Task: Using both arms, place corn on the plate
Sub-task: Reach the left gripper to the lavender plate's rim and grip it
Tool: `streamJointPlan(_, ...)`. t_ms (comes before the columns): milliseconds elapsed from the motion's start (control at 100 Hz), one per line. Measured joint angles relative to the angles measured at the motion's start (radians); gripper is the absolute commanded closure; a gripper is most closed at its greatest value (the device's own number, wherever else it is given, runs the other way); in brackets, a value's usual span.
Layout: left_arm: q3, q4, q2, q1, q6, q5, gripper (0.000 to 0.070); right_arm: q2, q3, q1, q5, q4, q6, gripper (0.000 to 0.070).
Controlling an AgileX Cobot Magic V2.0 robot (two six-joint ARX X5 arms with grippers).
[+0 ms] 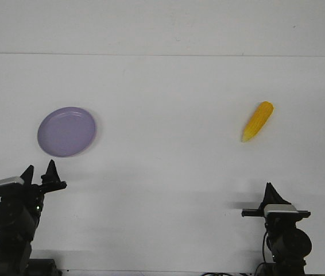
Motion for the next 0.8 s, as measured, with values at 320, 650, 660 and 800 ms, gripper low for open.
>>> streamJointPlan(320,0.420,-0.114,0.621,0.194,0.115,0.054,0.0278,0.000,0.000,0.000,0.000,0.000,0.000,0.0687)
streamJointPlan(650,0.660,-0.140,1.127,0.290,0.116,0.180,0.0279,0.000,0.000,0.000,0.000,0.000,0.000,0.0687)
streamJointPlan(660,0.664,-0.138,1.135,0.290,0.116,0.180,0.0279,0.000,0.000,0.000,0.000,0.000,0.000,0.0687)
streamJointPlan(800,0.674,-0.111,1.222,0.290,0.116,0.191,0.0283,0.000,0.000,0.000,0.000,0.000,0.000,0.0687)
